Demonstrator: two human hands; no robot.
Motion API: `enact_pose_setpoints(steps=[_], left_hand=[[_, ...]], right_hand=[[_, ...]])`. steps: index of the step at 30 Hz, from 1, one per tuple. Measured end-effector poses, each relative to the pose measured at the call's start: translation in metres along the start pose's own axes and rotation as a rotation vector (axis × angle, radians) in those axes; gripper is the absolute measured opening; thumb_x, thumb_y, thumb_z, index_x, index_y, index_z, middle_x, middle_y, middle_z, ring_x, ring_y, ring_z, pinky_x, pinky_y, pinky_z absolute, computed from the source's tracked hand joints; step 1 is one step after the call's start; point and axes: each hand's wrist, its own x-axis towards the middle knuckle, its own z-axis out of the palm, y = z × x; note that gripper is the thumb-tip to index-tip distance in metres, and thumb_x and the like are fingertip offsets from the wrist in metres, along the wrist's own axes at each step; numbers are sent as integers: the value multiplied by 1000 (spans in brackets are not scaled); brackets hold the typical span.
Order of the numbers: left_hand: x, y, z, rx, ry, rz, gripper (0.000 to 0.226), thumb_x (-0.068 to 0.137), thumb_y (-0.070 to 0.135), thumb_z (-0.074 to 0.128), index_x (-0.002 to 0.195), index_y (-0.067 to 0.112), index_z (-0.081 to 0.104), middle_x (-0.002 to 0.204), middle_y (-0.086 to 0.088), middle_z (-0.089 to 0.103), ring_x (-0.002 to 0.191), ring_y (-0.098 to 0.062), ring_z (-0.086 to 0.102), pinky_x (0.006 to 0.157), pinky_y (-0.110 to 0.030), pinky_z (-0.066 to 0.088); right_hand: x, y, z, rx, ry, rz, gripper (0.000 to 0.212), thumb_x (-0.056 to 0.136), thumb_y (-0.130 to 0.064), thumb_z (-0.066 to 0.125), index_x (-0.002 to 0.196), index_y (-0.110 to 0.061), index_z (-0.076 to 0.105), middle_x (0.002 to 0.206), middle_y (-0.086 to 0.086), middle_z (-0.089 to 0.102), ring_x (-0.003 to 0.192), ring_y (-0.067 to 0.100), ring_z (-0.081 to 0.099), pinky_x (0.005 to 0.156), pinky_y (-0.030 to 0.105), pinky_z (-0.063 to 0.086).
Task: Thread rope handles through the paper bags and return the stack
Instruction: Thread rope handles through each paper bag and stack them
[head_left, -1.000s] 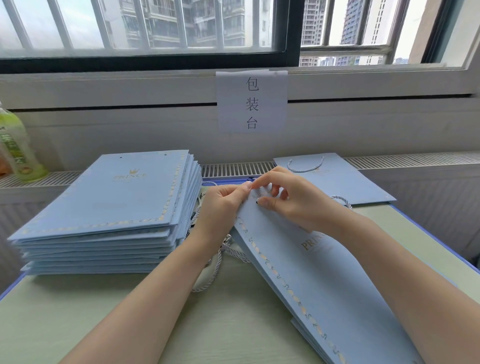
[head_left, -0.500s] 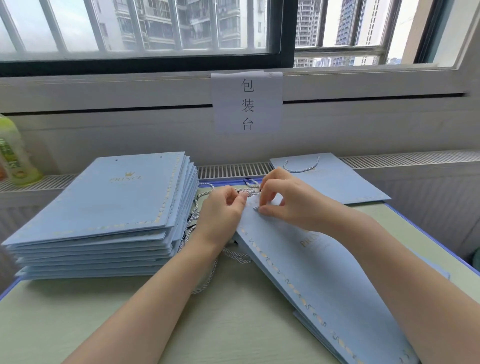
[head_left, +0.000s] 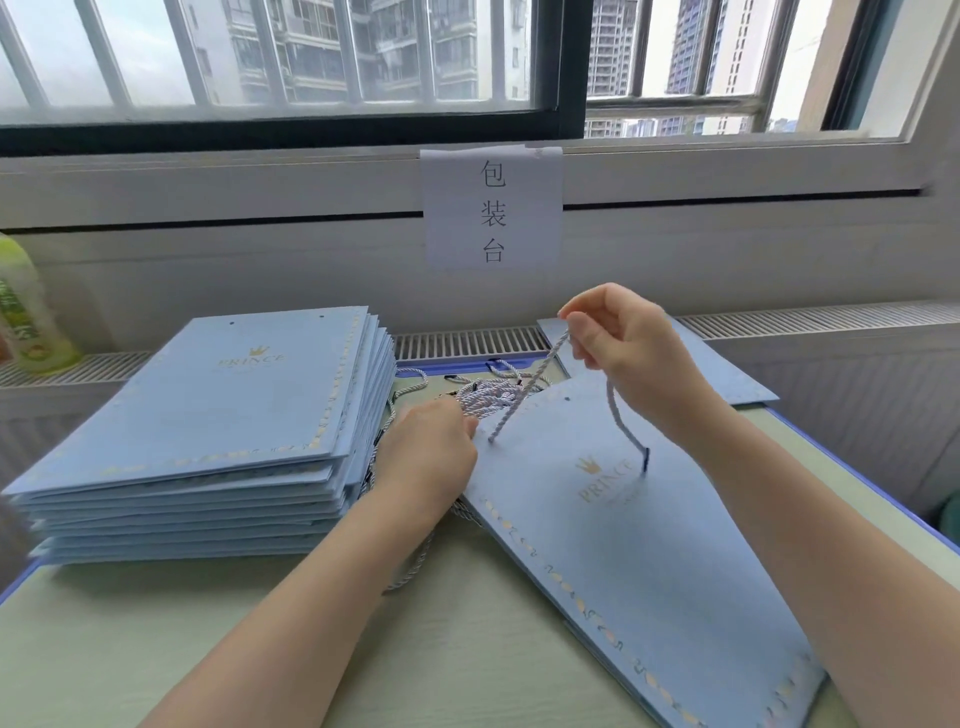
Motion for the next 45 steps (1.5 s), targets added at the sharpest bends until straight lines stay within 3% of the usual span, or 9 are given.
enact_pose_setpoints(steps=[5,10,13,18,24,29,37,43,45], left_hand=[[-9,5,5,58,91,53,16,97,18,44,111,12,49,117,-4,54,113,-26,40,87,-35,35],[-10,9,15,110,125,385,32,95,11,44,126,19,51,126,3,54,121,-22,38,97,-34,32],[-8,4,15,101,31,418,32,93,7,43,119,21,57,123,4,53,117,-21,37,97,-34,34],[-12,8,8,-17,-7,425,24,87,5,51,99,18,67,114,3,57,112,-19,40,93,-33,35],[-13,6,6,-131,21,507,23,68,-8,64,60,14,67,83,0,69,86,-23,57,75,-39,49],[-13,9,12,-84,91,615,18,81,2,59,81,17,70,85,2,67,86,-23,59,70,-30,44],[-11,6,16,50,-24,365,41,93,40,52,129,22,48,130,3,51,122,-18,42,98,-31,31],[-15,16,9,41,-52,287,41,95,21,50,135,24,41,131,-2,47,124,-22,40,100,-35,30],[-18,19,6,38,3,244,37,96,18,46,132,22,42,127,-4,49,120,-25,43,97,-37,32]], right_hand=[[6,6,-14,65,196,7,22,96,-3,46,90,-20,58,79,-1,60,63,1,52,64,14,44],[6,23,-13,-470,117,44,21,92,-5,49,102,-17,63,90,-5,64,79,4,55,74,10,42],[4,30,-12,-614,13,155,31,88,1,43,105,-14,65,97,1,66,86,16,57,75,27,48],[1,8,-9,72,-123,223,39,84,15,39,94,-12,66,89,8,69,81,14,65,80,24,55],[0,22,-10,-425,-302,311,45,76,15,31,82,-17,63,89,-1,66,82,17,63,60,16,46],[-2,35,1,-621,-179,311,23,91,-9,41,93,-20,61,103,1,65,95,21,58,88,35,47],[-10,40,24,-739,-376,290,30,93,-8,44,121,0,49,111,17,59,107,32,52,83,33,40],[-3,11,-18,-828,-583,389,28,92,-4,42,100,-13,67,74,-5,56,65,12,49,50,14,33],[-4,10,-21,-884,-608,400,23,90,-8,48,102,-13,68,89,1,66,75,18,55,54,17,38]])
